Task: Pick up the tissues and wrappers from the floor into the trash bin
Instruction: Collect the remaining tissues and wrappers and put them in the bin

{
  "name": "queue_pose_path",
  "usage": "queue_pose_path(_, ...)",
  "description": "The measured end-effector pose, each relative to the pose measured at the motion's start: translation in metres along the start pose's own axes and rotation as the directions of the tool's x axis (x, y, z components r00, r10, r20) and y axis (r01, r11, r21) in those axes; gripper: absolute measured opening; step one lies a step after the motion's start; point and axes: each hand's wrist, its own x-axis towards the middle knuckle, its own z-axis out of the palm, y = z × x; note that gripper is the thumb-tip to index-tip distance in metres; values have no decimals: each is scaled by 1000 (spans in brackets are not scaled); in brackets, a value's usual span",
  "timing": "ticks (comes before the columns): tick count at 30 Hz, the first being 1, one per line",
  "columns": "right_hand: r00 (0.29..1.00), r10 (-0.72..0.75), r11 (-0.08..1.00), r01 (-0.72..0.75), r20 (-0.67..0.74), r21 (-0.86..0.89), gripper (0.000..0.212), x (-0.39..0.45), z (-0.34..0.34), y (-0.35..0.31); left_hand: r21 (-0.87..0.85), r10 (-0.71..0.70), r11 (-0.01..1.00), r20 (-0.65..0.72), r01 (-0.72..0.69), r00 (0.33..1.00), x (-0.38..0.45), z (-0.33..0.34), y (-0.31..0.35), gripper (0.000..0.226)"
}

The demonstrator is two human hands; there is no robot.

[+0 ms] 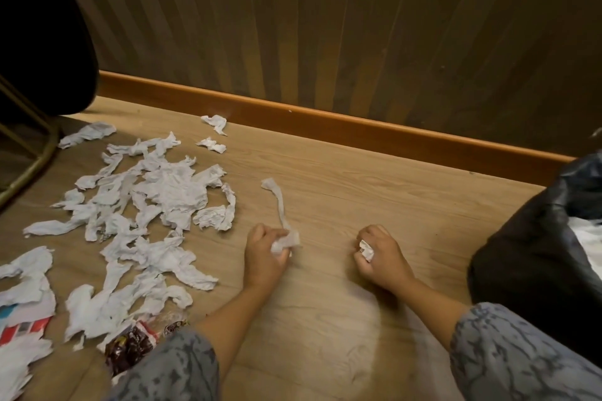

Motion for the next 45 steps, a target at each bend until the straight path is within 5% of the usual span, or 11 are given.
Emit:
queue_pose_path(3,998,32,999,-30,-51,39,20,5,5,-7,-3,7,1000,17,-7,1000,38,7,4,42)
queue_pose_path(5,996,37,999,-34,-84,36,21,10,10,-11,56,42,997,181,-53,983,61,13,-1,57)
queue_pose_path(10,987,87,996,-82,-135,39,27,18,27,-8,266,-24,949,598,-170,801,79,28,-18,79)
queue_pose_path(17,989,95,995,-90,-114,43,30,5,36,1,60,209,972,231,-228,950,28,31,-34,51)
queue_pose_path(21,987,111,994,-112,-118,3,27,10,38,-7,130,-45,991,193,20,980,19,26,-24,101)
queue_pose_path(24,988,113,993,-114,-105,-5,28,13,39,-18,424,-186,901,193,89,964,18,14,-14,132)
queue_pose_path(26,993,91,996,-92,-72,-16,32,15,37,-27,490,-138,872,228,9,964,12,8,-16,111)
queue_pose_path(29,999,40,999,-41,-23,-33,33,19,26,-38,324,29,941,205,-96,978,-1,3,-28,54)
queue_pose_path(35,997,-15,996,8,-73,-89,22,30,-9,-46,158,35,985,211,-69,977,40,-20,10,16)
queue_pose_path(41,977,-53,994,32,-209,-102,19,70,-104,-79,-58,67,997,301,-52,951,87,-42,125,52)
queue_pose_path(45,907,-55,998,60,-419,0,36,81,-184,-102,0,319,944,261,-331,911,88,-49,200,48)
